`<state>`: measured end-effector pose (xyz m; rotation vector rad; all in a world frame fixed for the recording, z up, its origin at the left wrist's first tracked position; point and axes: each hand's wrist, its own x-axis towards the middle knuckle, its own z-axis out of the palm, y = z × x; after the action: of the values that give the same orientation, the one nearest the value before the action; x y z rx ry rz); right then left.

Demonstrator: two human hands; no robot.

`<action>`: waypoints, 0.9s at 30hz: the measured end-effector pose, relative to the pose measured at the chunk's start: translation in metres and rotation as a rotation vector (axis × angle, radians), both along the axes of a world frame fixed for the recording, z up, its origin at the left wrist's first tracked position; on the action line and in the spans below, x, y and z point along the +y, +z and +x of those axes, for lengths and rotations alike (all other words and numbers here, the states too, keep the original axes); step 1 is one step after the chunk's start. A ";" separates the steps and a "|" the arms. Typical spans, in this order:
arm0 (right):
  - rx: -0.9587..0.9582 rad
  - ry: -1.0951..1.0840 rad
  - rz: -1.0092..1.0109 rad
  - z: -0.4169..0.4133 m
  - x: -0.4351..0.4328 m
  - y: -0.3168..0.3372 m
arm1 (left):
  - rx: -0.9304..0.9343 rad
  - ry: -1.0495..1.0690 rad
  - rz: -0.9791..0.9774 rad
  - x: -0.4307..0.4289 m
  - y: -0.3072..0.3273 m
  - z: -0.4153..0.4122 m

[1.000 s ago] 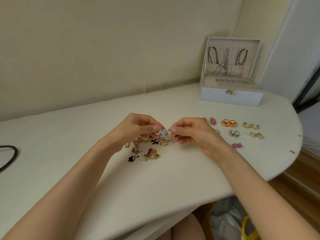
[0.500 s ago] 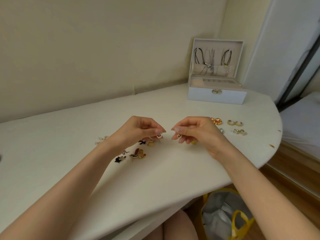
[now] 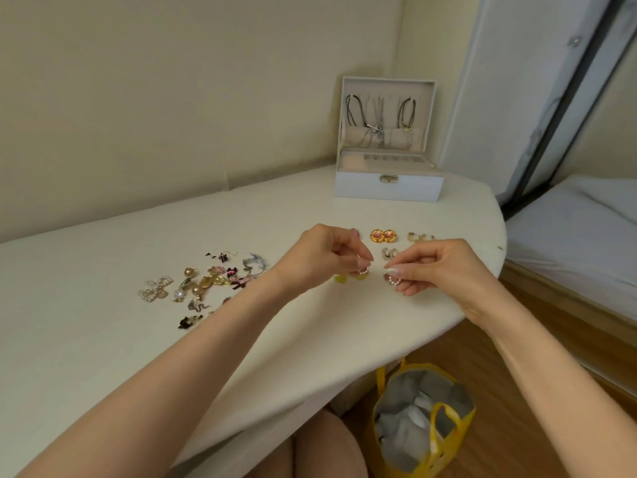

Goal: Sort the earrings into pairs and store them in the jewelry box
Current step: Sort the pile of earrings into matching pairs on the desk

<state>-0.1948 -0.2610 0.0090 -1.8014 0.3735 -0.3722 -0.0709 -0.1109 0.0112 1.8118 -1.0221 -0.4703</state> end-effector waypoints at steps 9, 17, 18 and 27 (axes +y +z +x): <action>0.059 -0.139 -0.068 -0.026 -0.046 -0.006 | -0.284 -0.017 0.097 -0.067 -0.009 -0.021; 0.147 -0.157 -0.260 -0.019 -0.063 -0.017 | -0.384 -0.024 0.216 -0.093 -0.020 -0.026; 0.149 -0.156 -0.263 -0.018 -0.064 -0.018 | -0.388 -0.027 0.227 -0.095 -0.020 -0.025; 0.158 -0.175 -0.418 -0.004 -0.070 -0.026 | -0.610 0.050 0.274 -0.104 -0.024 -0.024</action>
<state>-0.1985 -0.3306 -0.0170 -2.2211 0.6004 -0.4565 -0.0947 -0.2153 -0.0125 2.2919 -1.3627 -0.0119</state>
